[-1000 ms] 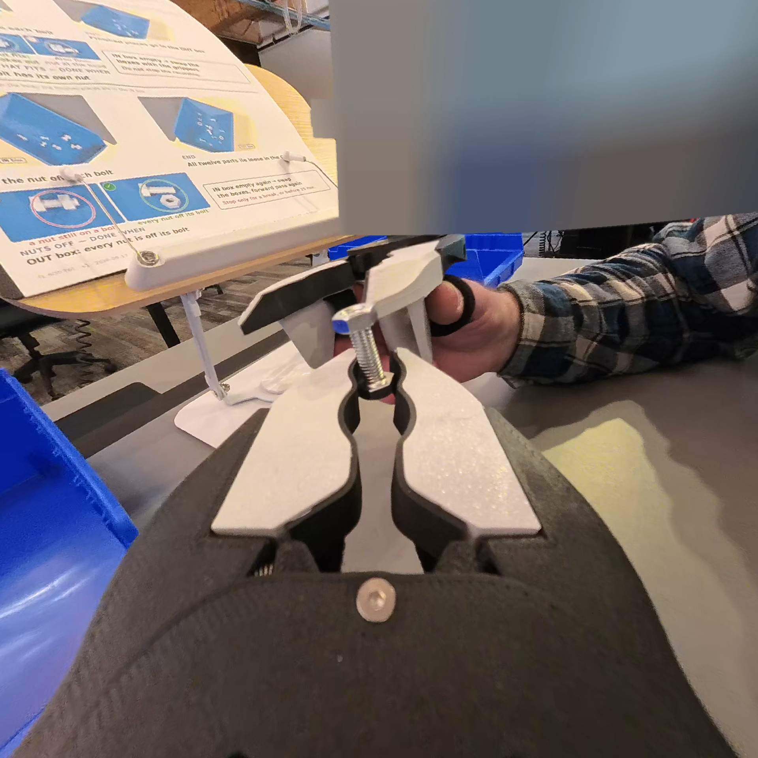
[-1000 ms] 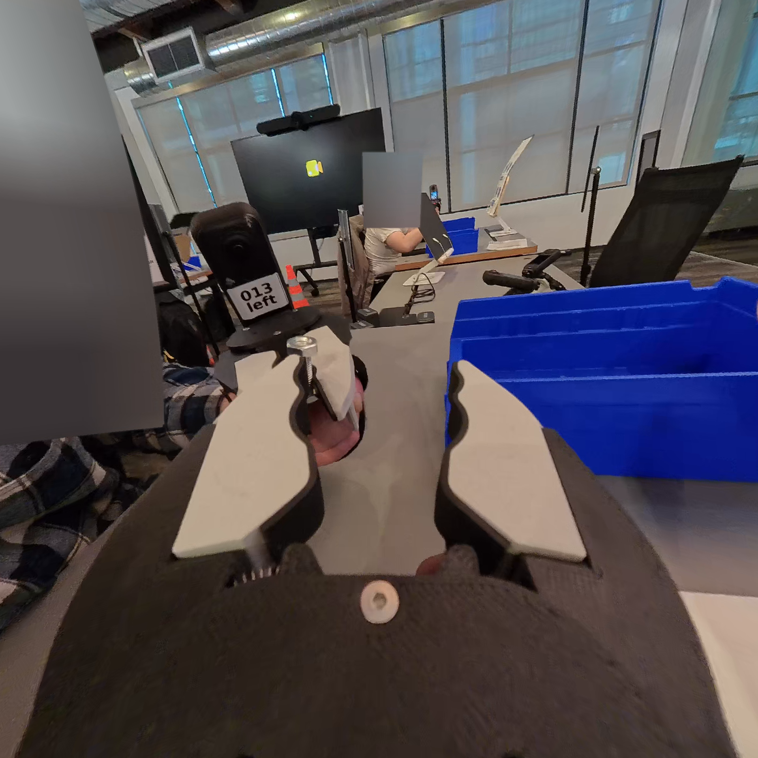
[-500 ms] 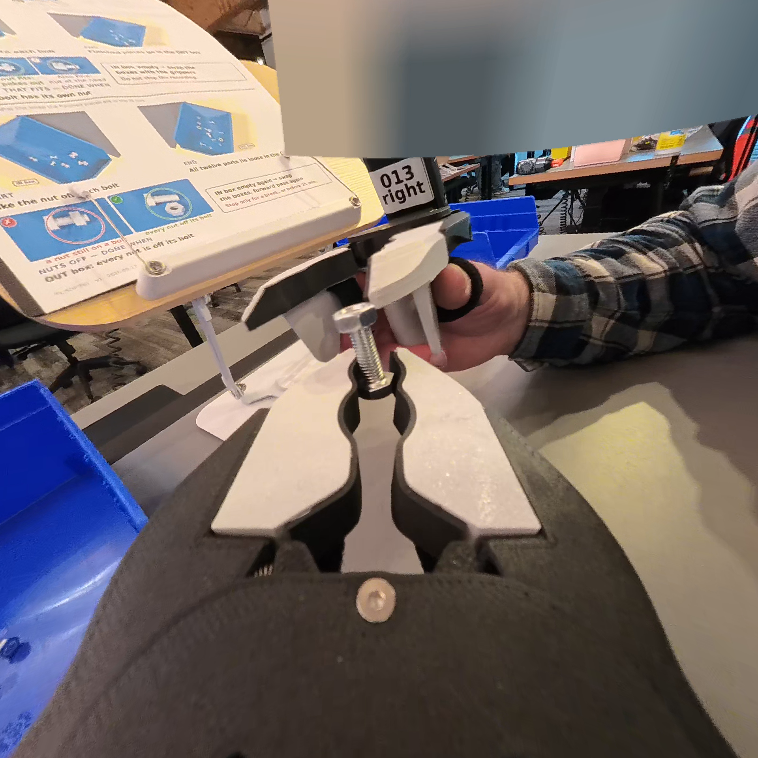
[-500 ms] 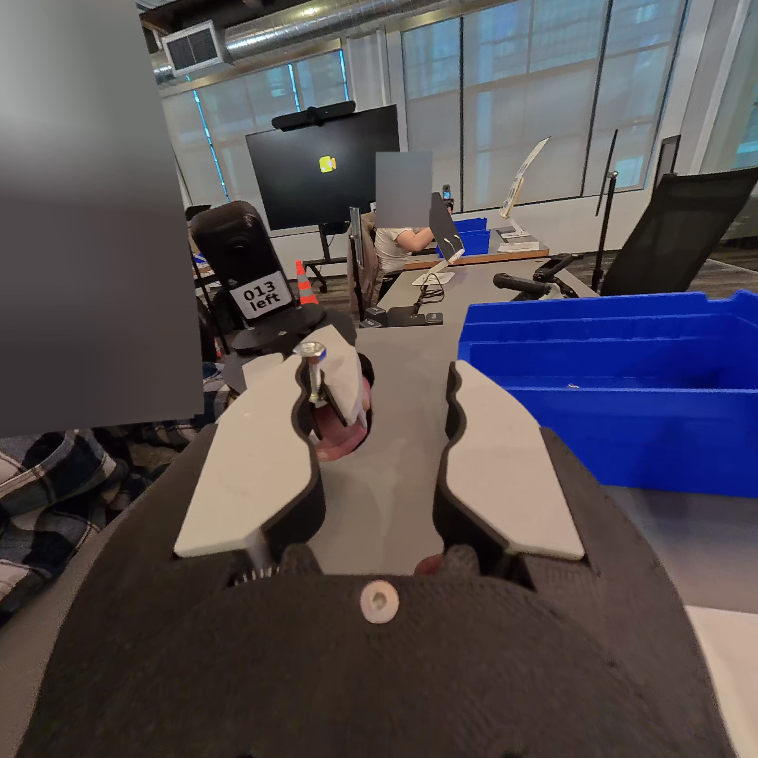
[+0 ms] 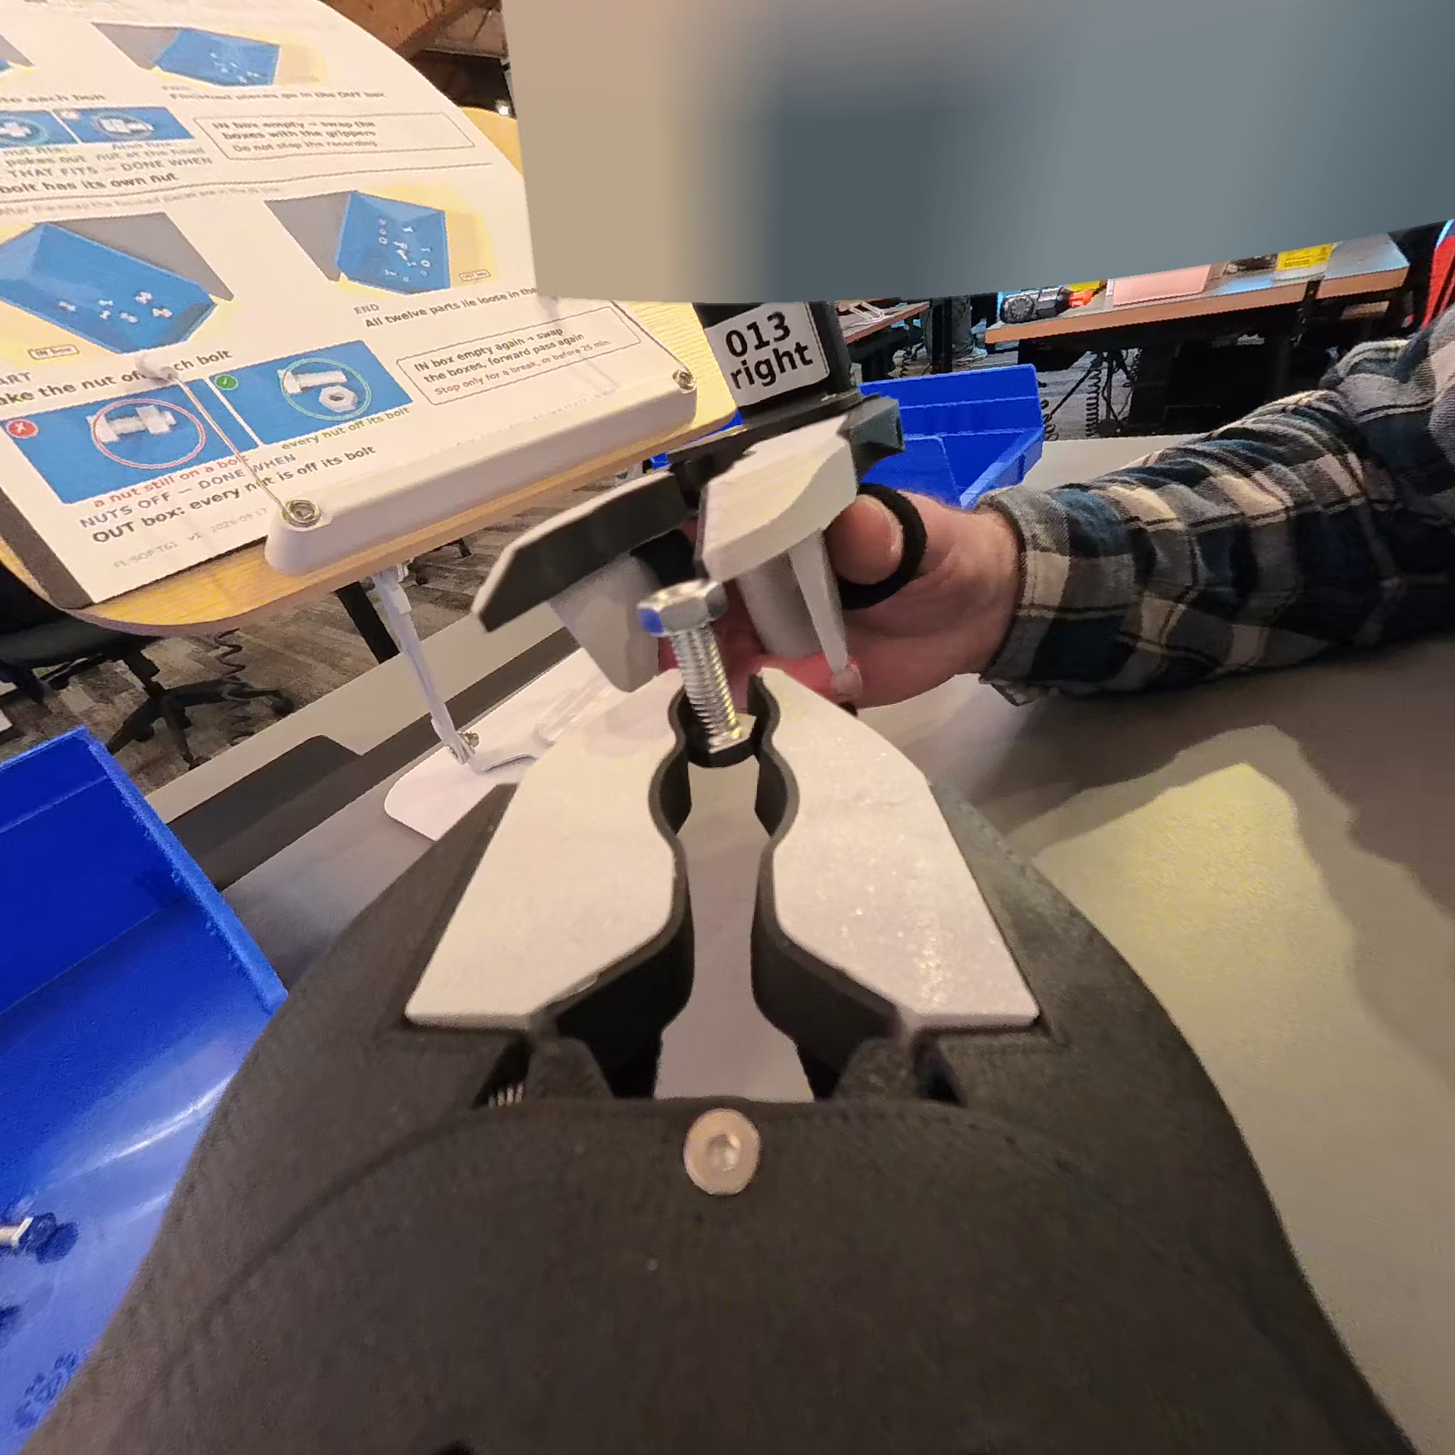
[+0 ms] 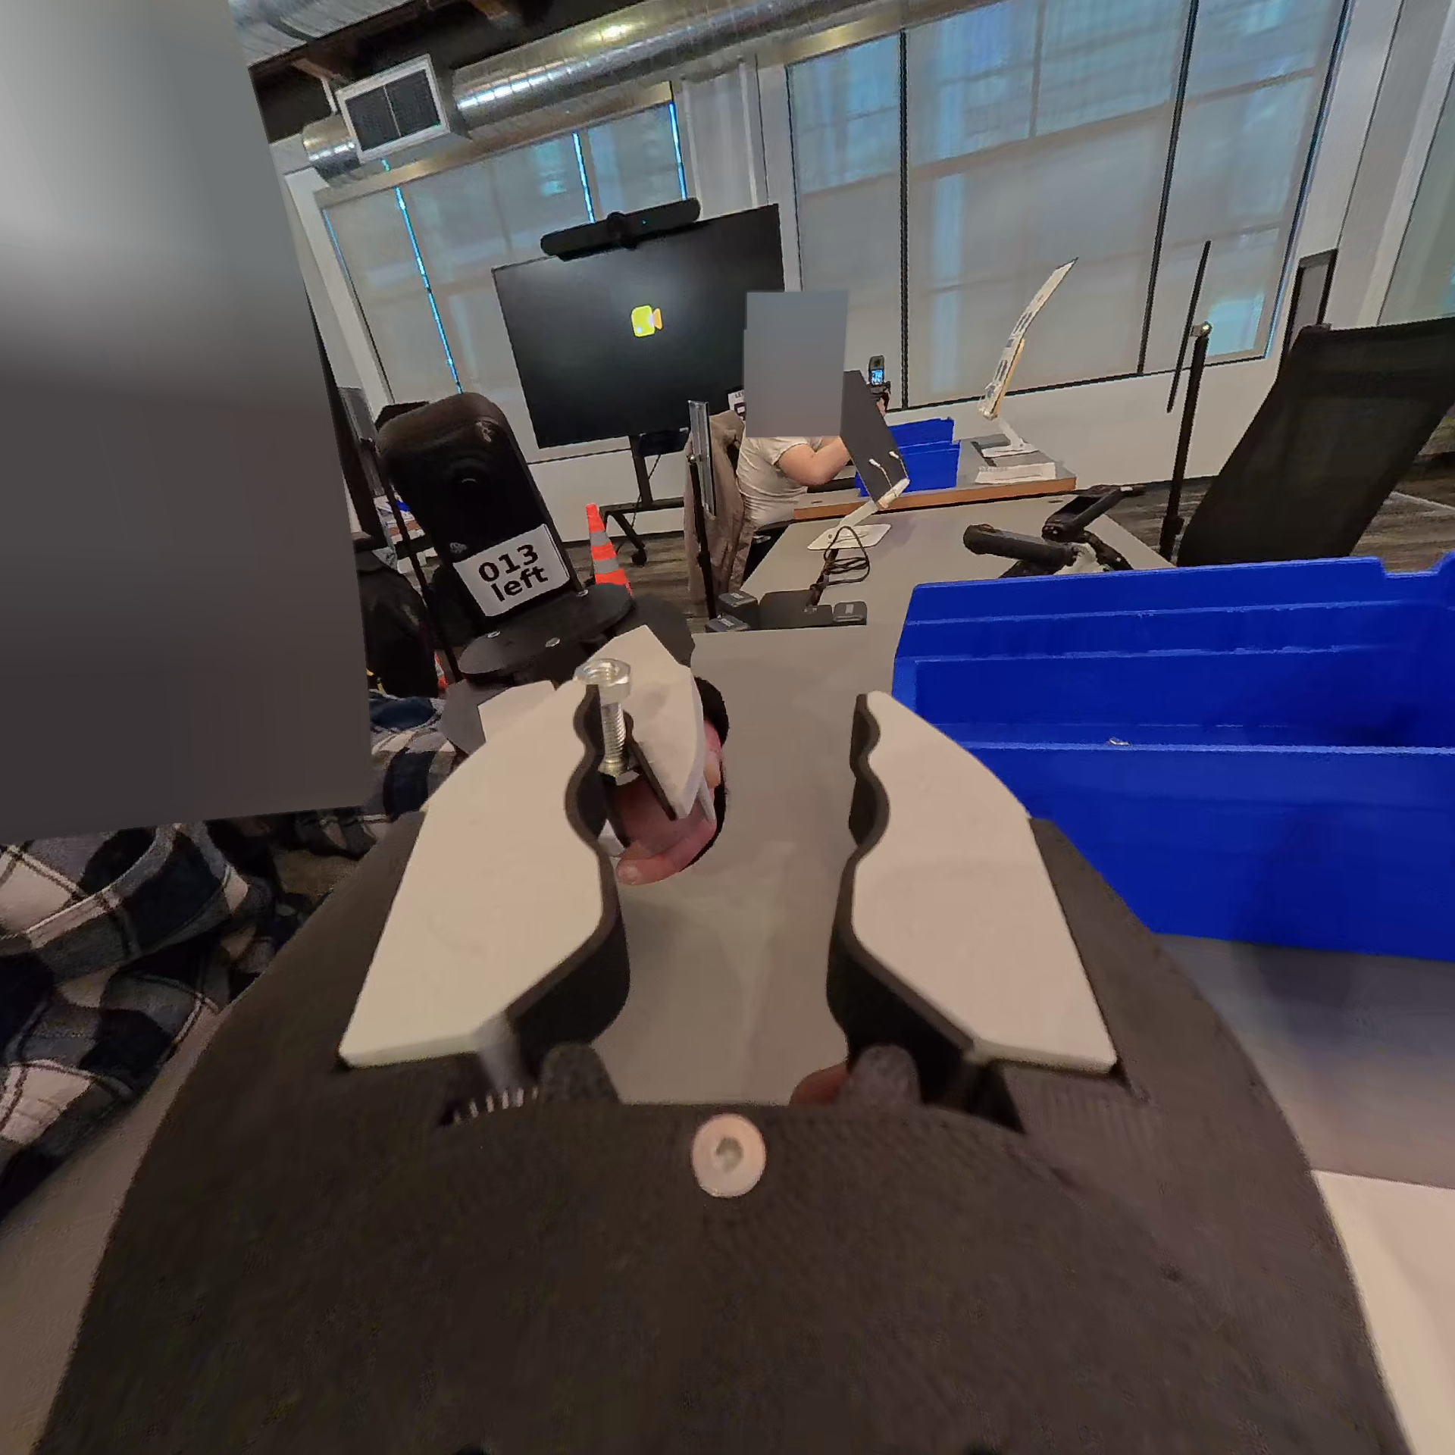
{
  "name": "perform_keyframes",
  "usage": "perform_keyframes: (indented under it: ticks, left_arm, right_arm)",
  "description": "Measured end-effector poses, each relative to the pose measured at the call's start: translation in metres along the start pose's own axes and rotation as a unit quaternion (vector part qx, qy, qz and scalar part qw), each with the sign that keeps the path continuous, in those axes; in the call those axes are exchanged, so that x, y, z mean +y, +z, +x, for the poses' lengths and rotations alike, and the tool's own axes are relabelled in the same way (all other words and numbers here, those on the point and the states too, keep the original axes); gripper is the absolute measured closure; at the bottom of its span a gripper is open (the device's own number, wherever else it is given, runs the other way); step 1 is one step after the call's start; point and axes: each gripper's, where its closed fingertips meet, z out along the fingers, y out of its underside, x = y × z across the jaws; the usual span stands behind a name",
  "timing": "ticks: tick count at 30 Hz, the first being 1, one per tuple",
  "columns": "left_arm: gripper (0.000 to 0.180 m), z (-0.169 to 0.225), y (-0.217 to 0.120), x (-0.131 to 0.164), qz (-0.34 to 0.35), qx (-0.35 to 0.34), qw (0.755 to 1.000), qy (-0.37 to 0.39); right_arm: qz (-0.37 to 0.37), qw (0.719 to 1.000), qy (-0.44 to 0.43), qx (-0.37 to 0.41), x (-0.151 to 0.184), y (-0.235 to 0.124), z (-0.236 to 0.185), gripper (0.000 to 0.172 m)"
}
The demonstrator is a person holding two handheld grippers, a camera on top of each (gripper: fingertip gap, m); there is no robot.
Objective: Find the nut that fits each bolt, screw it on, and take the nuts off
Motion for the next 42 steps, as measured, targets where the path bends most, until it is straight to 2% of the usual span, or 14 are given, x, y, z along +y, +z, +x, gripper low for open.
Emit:
perform_keyframes:
  ticks: [6, 10, 18, 24, 34, 42]
  left_arm:
    - [0.169, -0.008, 0.000, 0.004, -0.014, -0.026, 1.000, 0.004]
    - [0.169, -0.015, 0.000, 0.011, -0.047, -0.062, 0.996, 0.040]
    - [0.169, -0.014, 0.003, 0.016, -0.068, -0.074, 0.993, 0.066]
    - [0.169, -0.019, 0.003, 0.020, -0.087, -0.099, 0.987, 0.088]
    - [0.169, -0.027, 0.003, 0.026, -0.126, -0.141, 0.973, 0.131]
    - [0.169, -0.024, 0.004, 0.026, -0.121, -0.122, 0.977, 0.125]
  right_arm:
    - [-0.021, 1.000, -0.017, -0.004, 0.001, 0.003, -0.006, 0.117]
    - [-0.048, 0.999, -0.019, 0.005, 0.006, 0.007, -0.007, 0.122]
    - [-0.078, 0.997, -0.020, 0.020, 0.013, 0.015, -0.012, 0.128]
    - [-0.104, 0.994, 0.001, 0.031, 0.021, 0.017, -0.009, 0.140]
    - [-0.133, 0.989, 0.024, 0.051, 0.027, 0.018, -0.006, 0.146]
    - [-0.141, 0.989, 0.014, 0.036, 0.026, 0.016, -0.008, 0.153]
